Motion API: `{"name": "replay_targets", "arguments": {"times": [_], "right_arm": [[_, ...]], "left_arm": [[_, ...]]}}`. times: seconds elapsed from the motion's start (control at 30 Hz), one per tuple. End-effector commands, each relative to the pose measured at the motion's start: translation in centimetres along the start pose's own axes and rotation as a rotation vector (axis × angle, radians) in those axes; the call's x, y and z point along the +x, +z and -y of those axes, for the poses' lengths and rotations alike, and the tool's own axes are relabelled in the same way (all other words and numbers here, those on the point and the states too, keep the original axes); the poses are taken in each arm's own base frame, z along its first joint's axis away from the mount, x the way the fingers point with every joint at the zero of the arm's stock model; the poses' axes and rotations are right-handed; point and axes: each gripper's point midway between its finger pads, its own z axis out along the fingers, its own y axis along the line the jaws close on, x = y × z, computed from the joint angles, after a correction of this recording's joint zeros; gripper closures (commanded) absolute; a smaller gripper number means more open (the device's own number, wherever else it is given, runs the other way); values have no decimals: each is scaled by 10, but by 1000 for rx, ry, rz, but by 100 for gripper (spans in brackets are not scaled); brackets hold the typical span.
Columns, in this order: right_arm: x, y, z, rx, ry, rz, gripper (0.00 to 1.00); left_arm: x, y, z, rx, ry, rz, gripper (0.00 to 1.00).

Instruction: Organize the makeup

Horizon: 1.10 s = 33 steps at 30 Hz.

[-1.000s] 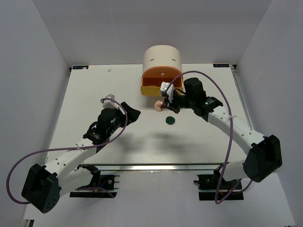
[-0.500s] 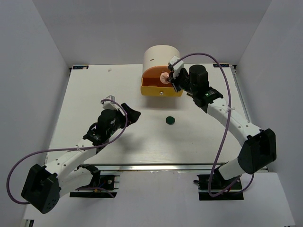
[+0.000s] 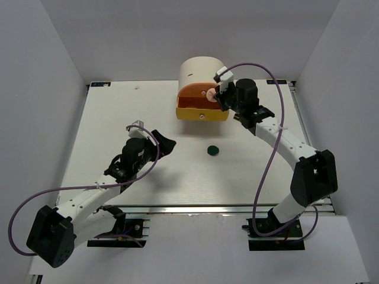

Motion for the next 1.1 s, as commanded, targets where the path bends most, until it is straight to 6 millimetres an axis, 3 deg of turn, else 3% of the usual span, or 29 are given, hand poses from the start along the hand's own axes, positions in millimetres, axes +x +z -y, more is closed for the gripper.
{"name": "replay_targets", "arguments": {"times": [0.0,0.07,0.17,0.27,0.37,0.57,0.7,0.77,0.83,0.87,1.0,1.07], "right_arm": [[-16,8,15,62,-11,51,100],[-5,14,17,72,-37,27,100],[6,18,18,71,-53,1,91],[11,21,18,65,-66,-10,68],[12,21,17,57,-73,-13,56],[12,19,15,41,-73,-13,49],[-1,8,9,-11,-54,2,54],[-18,-6,-1,-92,-58,50,69],[-20,-19,-12,-178,-70,66,84],[-32,-33,-23,-258,-84,118,87],[-20,-69,-60,-468,-168,133,94],[1,-88,-82,-582,-194,106,93]], "left_arm": [[-6,-2,6,27,1,17,2],[-6,-3,7,28,1,18,2],[-7,-3,7,27,1,19,2],[-6,-2,8,34,1,16,2],[-4,0,12,52,5,3,2],[-3,6,22,93,9,-14,2],[2,9,29,124,4,-44,2],[9,14,31,124,9,-62,2],[12,16,38,138,15,-70,2],[15,20,38,132,18,-82,3],[26,27,42,134,27,-114,4],[30,29,44,139,30,-124,5]]}}
